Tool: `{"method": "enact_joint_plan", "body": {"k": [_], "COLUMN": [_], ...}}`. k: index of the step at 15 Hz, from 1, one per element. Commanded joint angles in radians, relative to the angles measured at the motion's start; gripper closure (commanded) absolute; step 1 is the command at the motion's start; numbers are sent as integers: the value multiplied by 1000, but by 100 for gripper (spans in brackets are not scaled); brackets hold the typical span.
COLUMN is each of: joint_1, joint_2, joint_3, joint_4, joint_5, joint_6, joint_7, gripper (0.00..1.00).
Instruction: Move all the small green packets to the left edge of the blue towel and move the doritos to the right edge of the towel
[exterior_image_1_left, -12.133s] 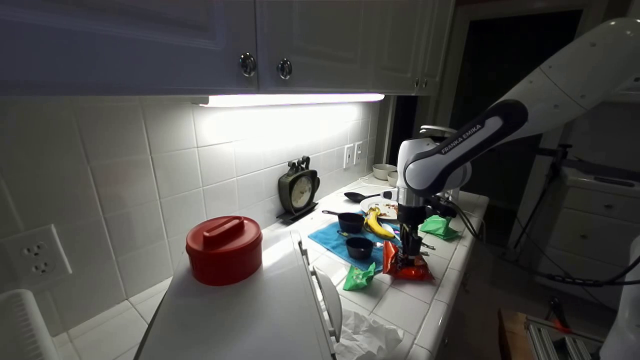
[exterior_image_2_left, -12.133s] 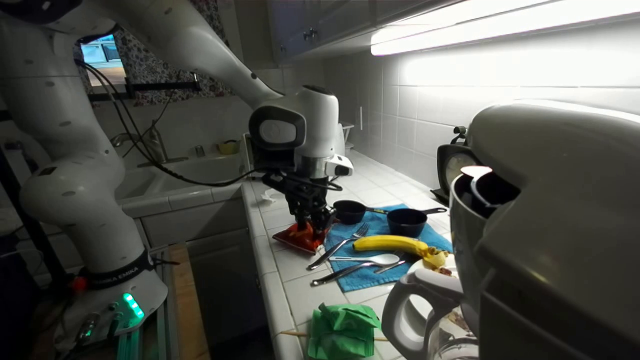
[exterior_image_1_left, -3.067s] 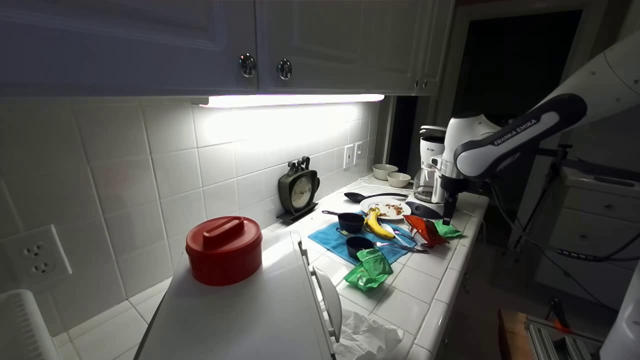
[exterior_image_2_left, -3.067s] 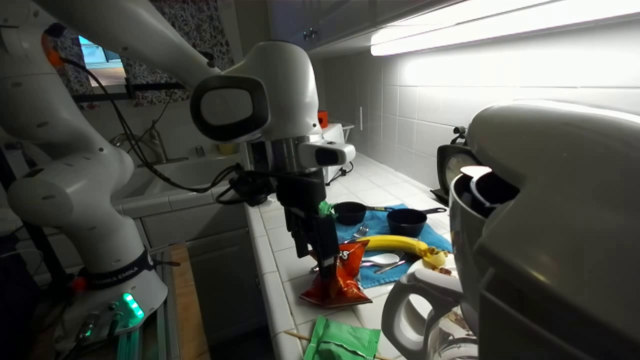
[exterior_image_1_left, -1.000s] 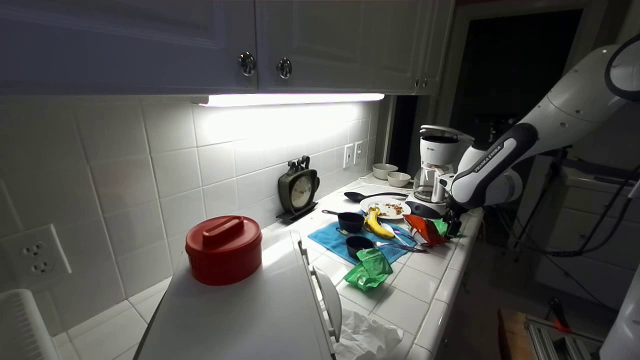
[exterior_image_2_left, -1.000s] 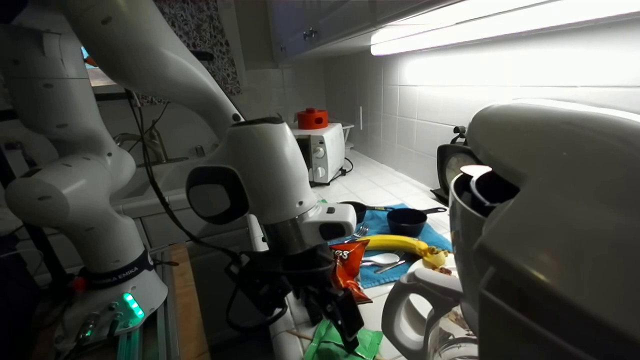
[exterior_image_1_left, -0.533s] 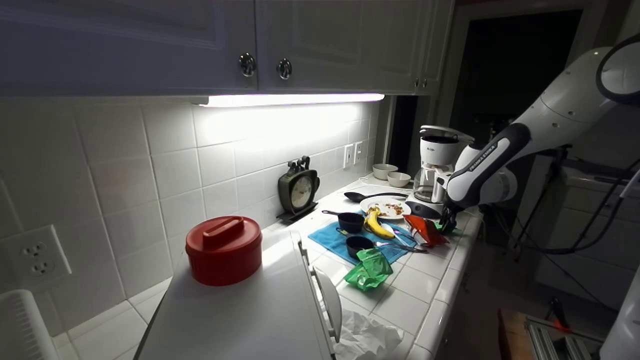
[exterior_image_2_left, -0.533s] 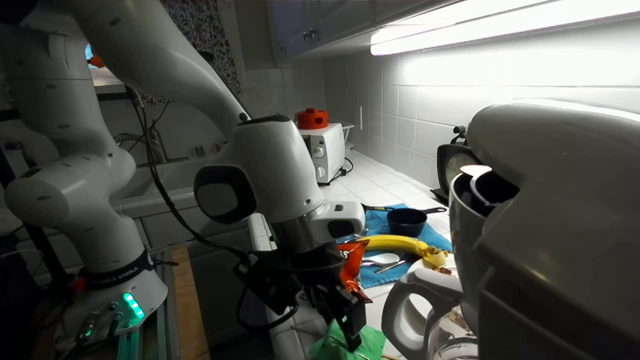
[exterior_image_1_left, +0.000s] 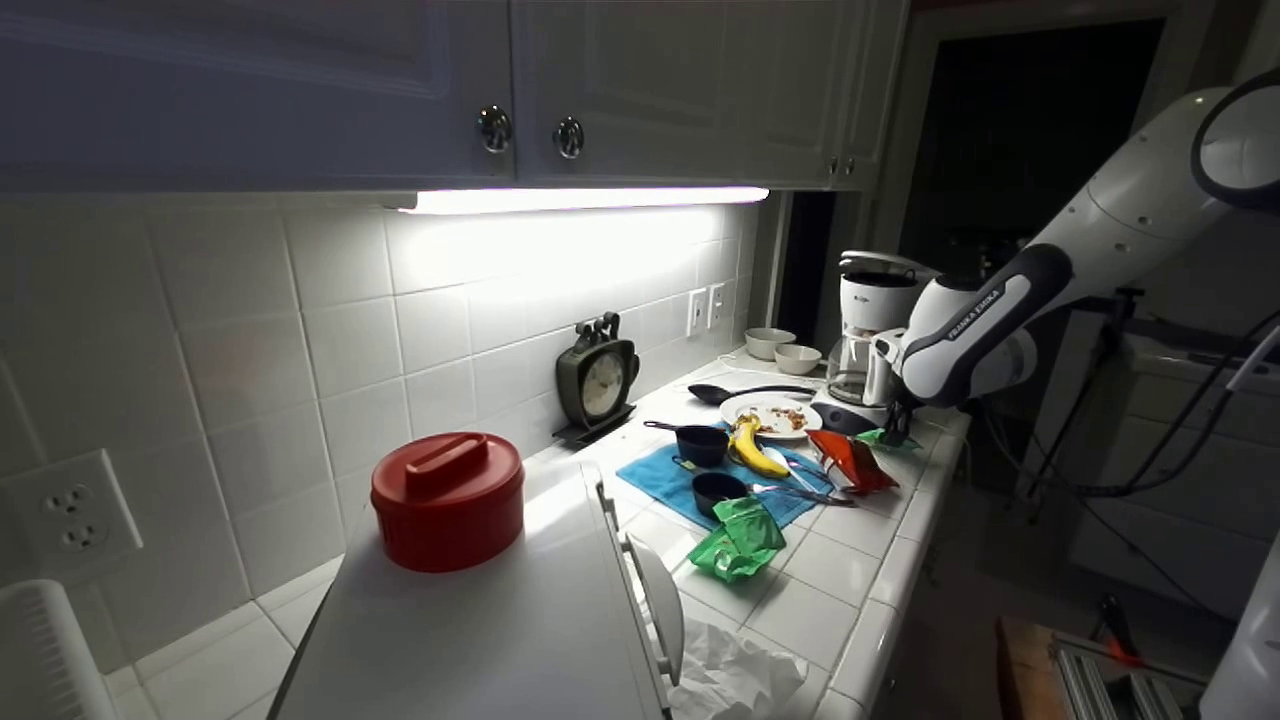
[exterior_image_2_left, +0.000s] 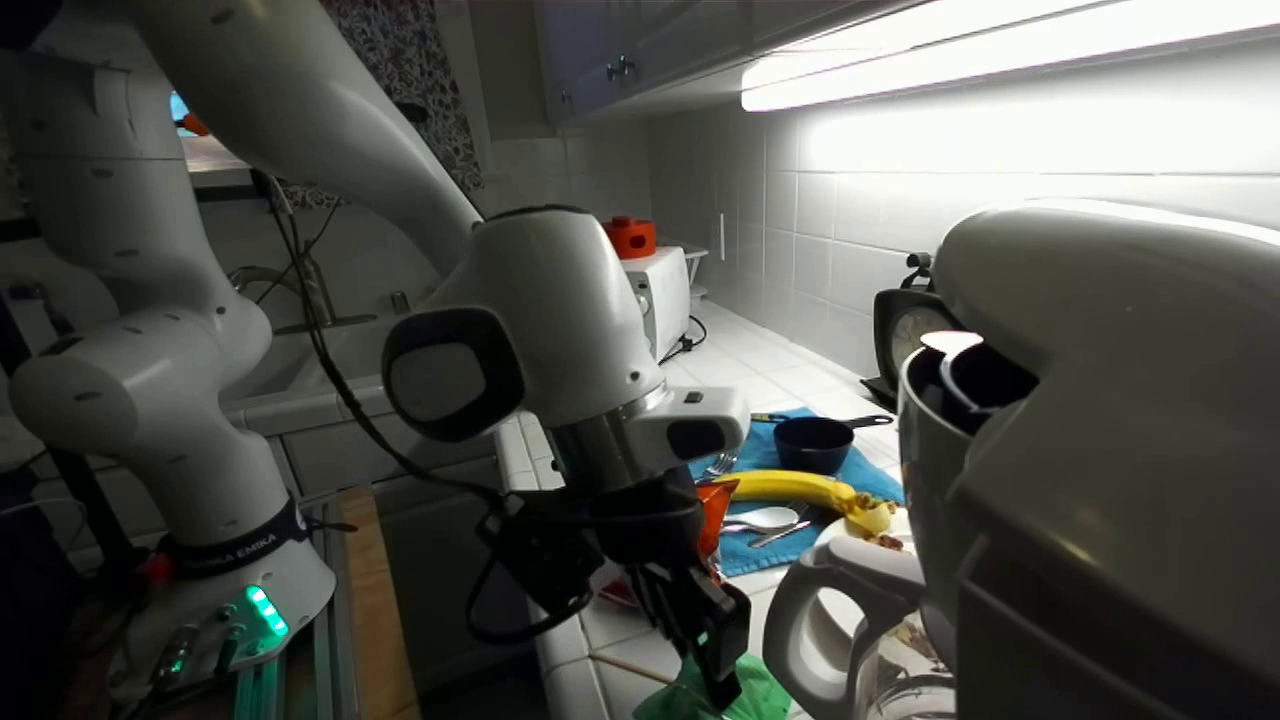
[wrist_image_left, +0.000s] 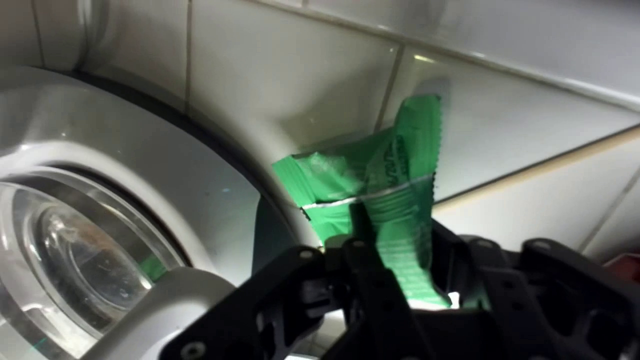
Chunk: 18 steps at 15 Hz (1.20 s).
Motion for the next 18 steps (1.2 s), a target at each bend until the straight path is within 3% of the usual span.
{"method": "enact_joint_plan", "body": {"k": [1,10,18], "joint_1": [0,39,190], "joint_2": [-58,-318,-431], "joint_3": [-8,97,123], "joint_4": [14,-16,10], "joint_5": [-122,-43,129], "joint_6": [-66,-328,-513], "joint_7": [125,103,36], "gripper": [89,89,89]}}
